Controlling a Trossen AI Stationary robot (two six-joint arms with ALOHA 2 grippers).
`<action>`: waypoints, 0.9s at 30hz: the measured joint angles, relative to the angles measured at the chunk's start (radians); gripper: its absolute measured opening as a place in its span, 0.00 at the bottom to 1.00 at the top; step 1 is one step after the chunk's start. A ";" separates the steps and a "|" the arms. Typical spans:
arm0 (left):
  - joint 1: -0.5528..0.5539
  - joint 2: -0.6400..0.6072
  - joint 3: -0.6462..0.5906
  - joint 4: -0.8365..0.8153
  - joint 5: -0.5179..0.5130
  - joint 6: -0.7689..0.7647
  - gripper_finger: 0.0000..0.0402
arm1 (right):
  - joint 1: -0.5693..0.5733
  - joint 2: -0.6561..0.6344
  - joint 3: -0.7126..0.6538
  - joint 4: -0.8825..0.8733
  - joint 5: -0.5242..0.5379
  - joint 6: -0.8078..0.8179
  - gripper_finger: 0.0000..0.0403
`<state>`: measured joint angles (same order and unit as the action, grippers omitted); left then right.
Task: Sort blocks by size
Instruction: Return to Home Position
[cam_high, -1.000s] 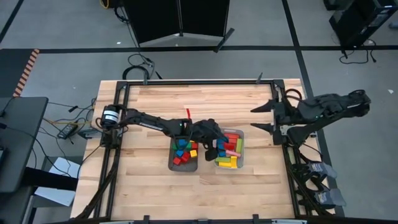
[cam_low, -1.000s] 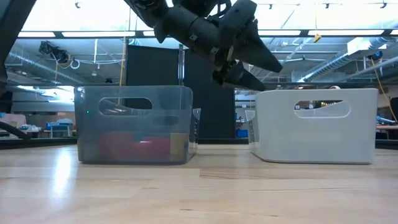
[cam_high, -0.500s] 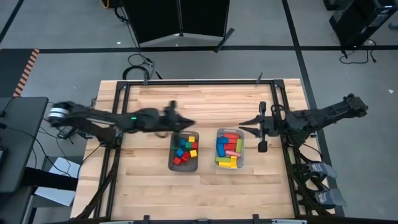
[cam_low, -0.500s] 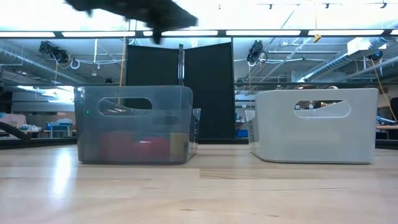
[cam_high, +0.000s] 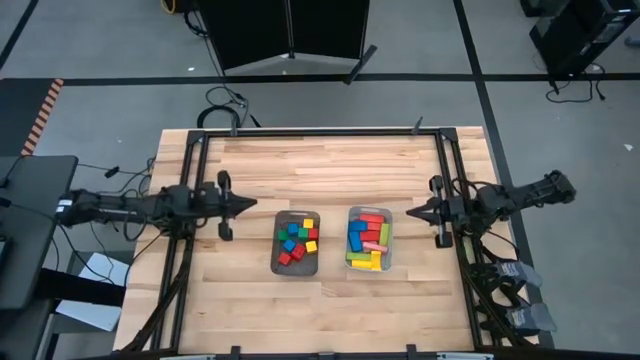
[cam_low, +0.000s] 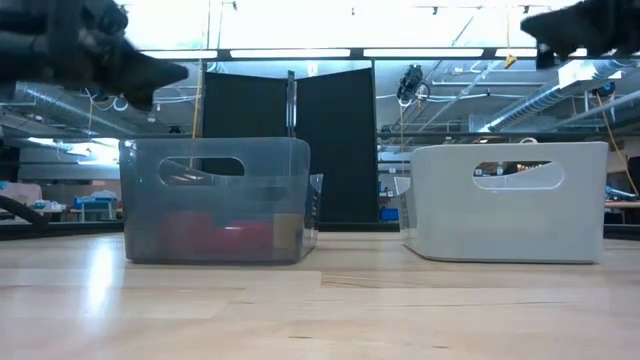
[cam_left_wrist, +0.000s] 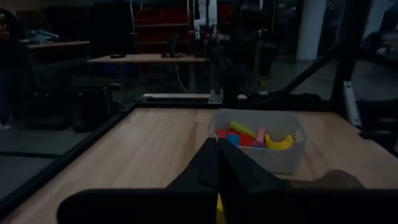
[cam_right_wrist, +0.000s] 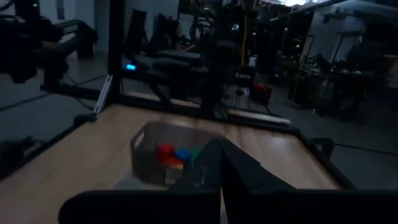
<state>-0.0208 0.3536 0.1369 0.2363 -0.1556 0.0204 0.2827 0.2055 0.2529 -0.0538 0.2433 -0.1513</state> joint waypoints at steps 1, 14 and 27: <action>0.000 -0.038 -0.027 0.000 0.007 -0.002 0.01 | -0.002 -0.045 -0.023 -0.022 -0.004 0.002 0.02; 0.000 -0.172 -0.128 -0.056 0.093 -0.042 0.00 | -0.018 -0.203 -0.119 -0.123 -0.035 0.070 0.01; 0.001 -0.164 -0.128 -0.132 0.073 -0.080 0.05 | -0.022 -0.186 -0.187 -0.078 -0.036 0.131 0.14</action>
<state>-0.0200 0.1898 0.0086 0.1044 -0.0831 -0.0597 0.2611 0.0191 0.0662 -0.1314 0.2073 -0.0200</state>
